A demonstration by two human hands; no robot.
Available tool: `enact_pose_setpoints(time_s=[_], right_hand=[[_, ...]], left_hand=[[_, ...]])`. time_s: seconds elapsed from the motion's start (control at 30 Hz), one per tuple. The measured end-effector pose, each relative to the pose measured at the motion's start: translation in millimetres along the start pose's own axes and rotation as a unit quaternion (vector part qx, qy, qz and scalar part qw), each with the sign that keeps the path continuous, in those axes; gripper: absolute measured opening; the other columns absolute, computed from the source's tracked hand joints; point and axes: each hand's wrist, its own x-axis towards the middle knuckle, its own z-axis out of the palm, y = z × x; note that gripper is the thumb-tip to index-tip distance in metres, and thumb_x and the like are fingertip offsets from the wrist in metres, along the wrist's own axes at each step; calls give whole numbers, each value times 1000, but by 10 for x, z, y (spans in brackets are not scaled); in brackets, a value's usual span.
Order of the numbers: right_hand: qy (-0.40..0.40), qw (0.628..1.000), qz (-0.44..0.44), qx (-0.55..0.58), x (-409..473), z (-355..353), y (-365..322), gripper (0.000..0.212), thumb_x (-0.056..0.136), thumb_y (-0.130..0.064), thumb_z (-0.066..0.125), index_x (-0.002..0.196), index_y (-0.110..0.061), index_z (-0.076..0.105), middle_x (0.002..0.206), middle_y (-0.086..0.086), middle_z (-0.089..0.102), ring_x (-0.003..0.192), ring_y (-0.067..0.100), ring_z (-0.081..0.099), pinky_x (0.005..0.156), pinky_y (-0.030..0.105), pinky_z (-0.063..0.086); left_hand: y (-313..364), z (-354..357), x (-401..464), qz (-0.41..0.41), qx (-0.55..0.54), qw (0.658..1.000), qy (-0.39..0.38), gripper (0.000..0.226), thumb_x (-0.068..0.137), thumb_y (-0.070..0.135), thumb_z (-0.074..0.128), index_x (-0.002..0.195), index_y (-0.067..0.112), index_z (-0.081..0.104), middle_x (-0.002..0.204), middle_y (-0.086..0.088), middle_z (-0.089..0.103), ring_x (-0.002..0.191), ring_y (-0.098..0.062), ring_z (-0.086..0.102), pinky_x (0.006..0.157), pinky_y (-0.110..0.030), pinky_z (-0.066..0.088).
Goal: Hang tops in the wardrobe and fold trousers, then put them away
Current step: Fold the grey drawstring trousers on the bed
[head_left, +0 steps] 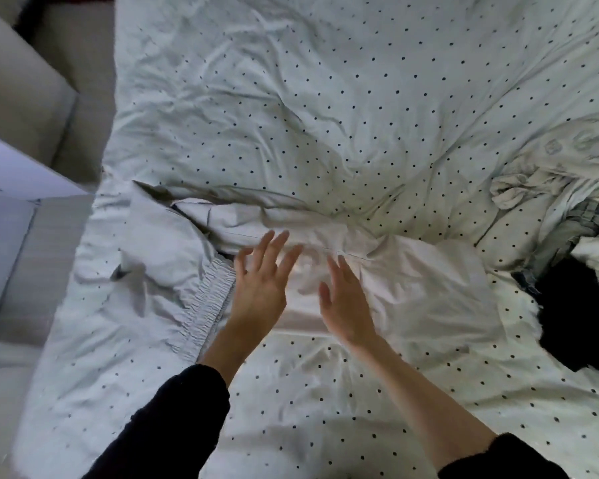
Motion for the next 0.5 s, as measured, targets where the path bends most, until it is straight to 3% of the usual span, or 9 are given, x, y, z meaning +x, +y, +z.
enact_pose_setpoints(time_s=[0.13,0.23,0.3,0.37,0.5], right_hand=[[-30,986,-157,-50,-115,361,-733,53,100,-30,39,149,-16,25,158,7,14,146,21,13,118,34,13],[-33,942,-308,-128,-150,730,-1150,51,92,-32,54,139,-17,45,150,11,35,139,27,33,112,46,29],[-49,923,-326,-200,-86,940,-1285,51,85,-38,61,131,-18,55,145,9,44,133,26,42,106,43,39],[-73,927,-285,-233,51,1060,-1295,50,80,-38,67,125,-16,60,142,11,47,133,27,43,105,42,41],[-71,930,-267,-243,243,1133,-1156,53,71,-30,76,121,-15,63,142,13,46,134,29,41,105,44,41]], left_hand=[[-861,-278,-217,-132,18,991,19,56,76,1,36,129,11,52,137,-14,50,128,-33,44,95,-52,33],[-1582,-303,-478,-226,-6,974,15,47,90,4,48,136,8,43,143,-17,40,133,-36,36,98,-58,31],[-1979,-239,-578,-319,-59,946,-12,50,95,13,48,143,9,34,149,-18,31,136,-36,30,103,-59,28],[-2298,-123,-600,-389,-117,913,-45,55,97,25,44,147,12,24,153,-16,23,139,-34,24,108,-55,22],[-2648,144,-568,-403,-226,882,-88,65,95,33,49,149,13,18,152,-15,25,140,-30,25,112,-46,24]])
